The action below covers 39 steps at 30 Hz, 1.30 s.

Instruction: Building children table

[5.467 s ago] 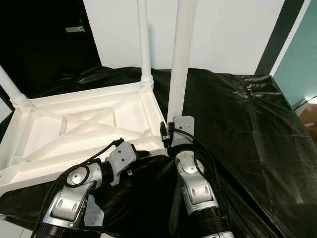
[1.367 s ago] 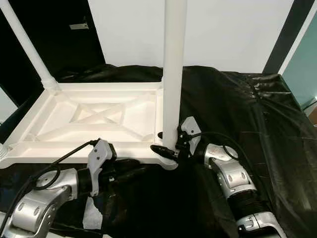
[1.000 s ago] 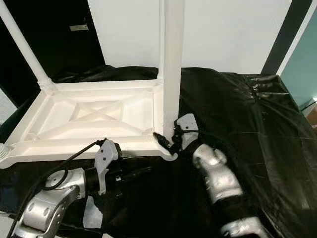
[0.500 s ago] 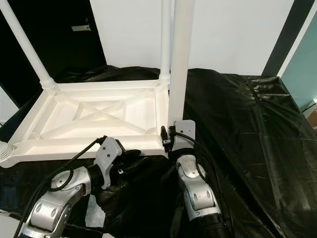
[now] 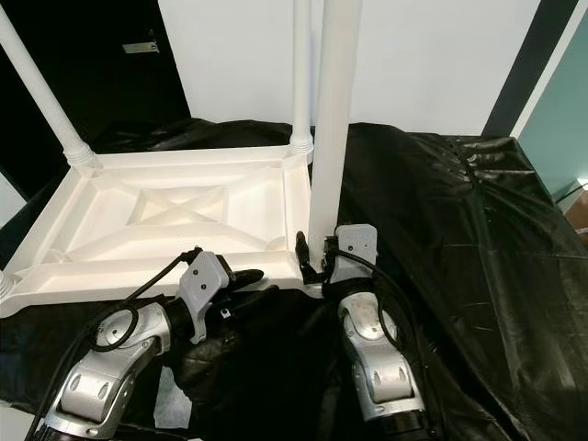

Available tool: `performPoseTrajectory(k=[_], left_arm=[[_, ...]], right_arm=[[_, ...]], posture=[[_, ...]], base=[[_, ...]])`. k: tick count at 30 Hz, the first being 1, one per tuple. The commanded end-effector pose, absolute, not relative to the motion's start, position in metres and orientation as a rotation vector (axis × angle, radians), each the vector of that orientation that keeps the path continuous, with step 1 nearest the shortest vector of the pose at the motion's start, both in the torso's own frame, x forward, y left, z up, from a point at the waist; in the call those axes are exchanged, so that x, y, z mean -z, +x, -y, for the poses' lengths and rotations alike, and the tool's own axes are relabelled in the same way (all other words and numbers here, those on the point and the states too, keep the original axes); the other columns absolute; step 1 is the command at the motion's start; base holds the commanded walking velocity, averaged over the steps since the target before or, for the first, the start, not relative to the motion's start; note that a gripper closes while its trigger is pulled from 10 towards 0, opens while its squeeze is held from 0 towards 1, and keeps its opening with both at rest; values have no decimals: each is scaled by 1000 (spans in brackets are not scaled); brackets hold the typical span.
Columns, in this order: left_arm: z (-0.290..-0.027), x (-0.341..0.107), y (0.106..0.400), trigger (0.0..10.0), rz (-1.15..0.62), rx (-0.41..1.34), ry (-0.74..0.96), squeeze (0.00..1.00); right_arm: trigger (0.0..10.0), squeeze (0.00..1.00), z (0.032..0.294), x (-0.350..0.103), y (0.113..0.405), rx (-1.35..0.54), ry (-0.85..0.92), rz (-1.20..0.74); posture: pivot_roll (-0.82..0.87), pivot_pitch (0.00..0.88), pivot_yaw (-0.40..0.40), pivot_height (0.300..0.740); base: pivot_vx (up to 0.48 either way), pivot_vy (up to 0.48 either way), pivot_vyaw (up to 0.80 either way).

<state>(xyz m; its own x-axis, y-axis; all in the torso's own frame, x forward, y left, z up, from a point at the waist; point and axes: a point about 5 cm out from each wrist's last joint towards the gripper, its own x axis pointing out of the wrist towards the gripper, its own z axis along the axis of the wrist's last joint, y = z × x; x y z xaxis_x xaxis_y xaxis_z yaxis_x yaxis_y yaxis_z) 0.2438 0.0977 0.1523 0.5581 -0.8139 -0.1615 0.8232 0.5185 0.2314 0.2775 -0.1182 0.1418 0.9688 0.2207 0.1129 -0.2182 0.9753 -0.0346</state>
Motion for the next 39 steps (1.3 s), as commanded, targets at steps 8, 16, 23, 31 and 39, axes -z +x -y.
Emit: performPoseTrajectory(k=[8, 16, 23, 31, 39], left_arm=[[-98, -150, 243, 10000, -22, 929, 299, 0], [-95, -152, 245, 10000, -4, 934, 300, 0], [-93, -152, 245, 10000, 0, 940, 303, 0], [-89, -143, 235, 10000, -45, 1039, 308, 0], [-84, -132, 236, 10000, -74, 1043, 348, 0]], right_arm=[[10000, 0, 143, -142, 274, -627, -11, 86], [10000, 0, 149, -144, 295, -865, -149, 16], [10000, 0, 145, -141, 305, -940, -195, -17], [0, 0, 139, -134, 316, -998, -233, -43], [0, 0, 135, -125, 320, -966, -224, -40]], posture=[[-33, 0, -15, 740], [-23, 0, -20, 740], [-10, 0, -27, 740], [2, 0, -33, 740], [0, 0, -32, 740]], base=[[0, 0, 0], [0, 0, 0], [0, 0, 0], [0, 0, 0], [0, 0, 0]])
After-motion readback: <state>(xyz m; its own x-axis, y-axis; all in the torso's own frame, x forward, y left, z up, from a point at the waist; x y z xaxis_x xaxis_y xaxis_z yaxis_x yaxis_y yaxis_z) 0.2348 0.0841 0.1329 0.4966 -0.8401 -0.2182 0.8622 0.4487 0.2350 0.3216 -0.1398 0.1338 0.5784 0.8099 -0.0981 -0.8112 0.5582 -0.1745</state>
